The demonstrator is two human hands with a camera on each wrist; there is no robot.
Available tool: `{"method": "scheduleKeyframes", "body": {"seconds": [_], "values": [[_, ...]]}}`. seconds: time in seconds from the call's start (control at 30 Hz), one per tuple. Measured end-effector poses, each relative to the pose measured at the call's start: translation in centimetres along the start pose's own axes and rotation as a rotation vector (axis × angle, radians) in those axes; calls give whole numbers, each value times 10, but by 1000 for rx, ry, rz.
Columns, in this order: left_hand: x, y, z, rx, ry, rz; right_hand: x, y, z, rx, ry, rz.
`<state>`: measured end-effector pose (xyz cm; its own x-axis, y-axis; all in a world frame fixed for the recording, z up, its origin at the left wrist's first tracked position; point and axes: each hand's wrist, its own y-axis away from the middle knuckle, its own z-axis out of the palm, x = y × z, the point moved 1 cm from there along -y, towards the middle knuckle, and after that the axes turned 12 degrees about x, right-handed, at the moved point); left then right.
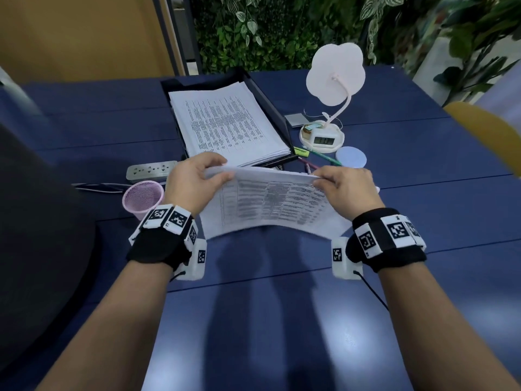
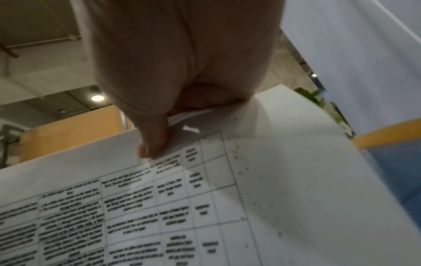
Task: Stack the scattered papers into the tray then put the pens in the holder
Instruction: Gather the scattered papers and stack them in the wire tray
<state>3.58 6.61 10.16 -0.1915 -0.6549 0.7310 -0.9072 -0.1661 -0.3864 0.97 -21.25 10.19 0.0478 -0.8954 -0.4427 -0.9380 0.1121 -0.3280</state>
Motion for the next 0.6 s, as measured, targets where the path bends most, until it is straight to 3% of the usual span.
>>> {"method": "scheduleKeyframes", "body": {"seconds": [0.2,0.3,0.47,0.6], "values": [[-16,4,4,155,171,-54,28,4,14,-102,-455,269],[-24,14,11,170,107,-54,43,22,36,-188,-565,434],[-48,44,28,13,-21,63,73,65,77,-361,-503,644],[-69,65,39,-190,-97,-21,82,86,84,-411,-478,735]]}}
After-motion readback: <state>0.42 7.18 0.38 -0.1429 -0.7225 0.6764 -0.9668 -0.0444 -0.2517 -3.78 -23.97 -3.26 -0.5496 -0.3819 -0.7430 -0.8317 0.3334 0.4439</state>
